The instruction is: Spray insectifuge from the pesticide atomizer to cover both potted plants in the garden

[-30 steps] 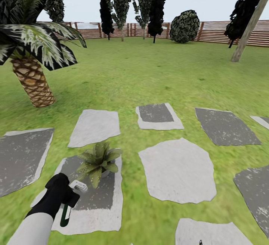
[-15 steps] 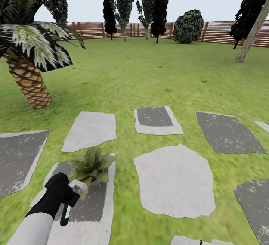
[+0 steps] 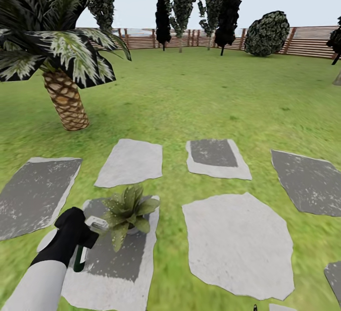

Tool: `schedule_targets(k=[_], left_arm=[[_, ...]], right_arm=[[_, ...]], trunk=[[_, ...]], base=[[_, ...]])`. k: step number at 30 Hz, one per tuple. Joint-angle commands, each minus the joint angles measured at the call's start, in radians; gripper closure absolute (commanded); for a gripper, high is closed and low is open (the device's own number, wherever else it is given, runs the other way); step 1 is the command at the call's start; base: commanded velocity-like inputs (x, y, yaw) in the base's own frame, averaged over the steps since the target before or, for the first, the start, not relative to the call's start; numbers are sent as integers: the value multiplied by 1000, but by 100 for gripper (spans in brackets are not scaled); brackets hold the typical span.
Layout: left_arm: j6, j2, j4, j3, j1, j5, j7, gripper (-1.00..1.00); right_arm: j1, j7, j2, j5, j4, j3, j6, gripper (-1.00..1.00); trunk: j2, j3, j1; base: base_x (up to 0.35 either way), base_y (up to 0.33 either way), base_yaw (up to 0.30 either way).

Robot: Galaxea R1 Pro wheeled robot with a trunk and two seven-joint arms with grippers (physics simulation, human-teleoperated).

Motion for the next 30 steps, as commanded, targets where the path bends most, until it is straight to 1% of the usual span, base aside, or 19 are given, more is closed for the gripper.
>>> schedule_targets(k=[1, 4, 6, 7, 9, 12, 16, 21, 26, 27, 28, 30], left_arm=[[7, 0, 1, 1, -8, -10, -15, 100], [16, -1, 22, 0, -46, -11, -56, 100], [16, -4, 26, -2, -51, -12, -64, 100], [16, -7, 27, -9, -48, -14, -67, 100], [16, -4, 28, -43, -44, -15, -69, 100], [17, 4, 28, -56, -43, -15, -70, 100], [18, 8, 28, -61, -42, -15, -70, 100], [18, 6, 28, -62, -42, -15, -71, 100], [18, 9, 28, -62, -43, -15, -72, 100], [17, 11, 28, -61, -43, -15, -80, 100], [17, 18, 28, -61, -43, -16, -97, 100], [17, 45, 29, -62, -43, -21, -132, 100]], right_arm=[[-1, -4, 0, 10, 1, -6, -3, -100], [-1, -3, -2, 11, 1, -6, -3, -100], [-1, -2, -3, 12, 1, -6, -3, -100], [-1, -1, -4, 14, 1, -6, -2, -100], [-1, -1, -4, 14, 1, -5, -1, -100], [-1, -1, -5, 15, 1, -5, -1, -100], [-1, -1, -4, 13, 1, -6, -2, -100], [-1, -1, -3, 13, 1, -6, -2, -100], [-1, -2, -3, 13, 1, -5, -2, -100], [-1, -2, -3, 13, 1, -6, -2, -100], [-1, -2, -3, 13, 1, -6, -2, -100], [-1, -2, -3, 13, 1, -6, -2, -100]], trunk=[[0, -1, 0], [0, -1, 0], [0, -1, 0], [0, -1, 0], [0, -1, 0], [0, -1, 0], [0, -1, 0], [0, -1, 0], [0, -1, 0], [0, -1, 0], [0, -1, 0], [0, -1, 0]], base=[[0, 0, 219], [0, 0, 70], [0, 0, 16], [0, 0, 5], [0, 0, 2], [65, 0, 0], [279, -4, 0], [286, -139, 3], [238, -204, 215], [233, -202, 270], [232, -183, 274], [215, -152, 276]])
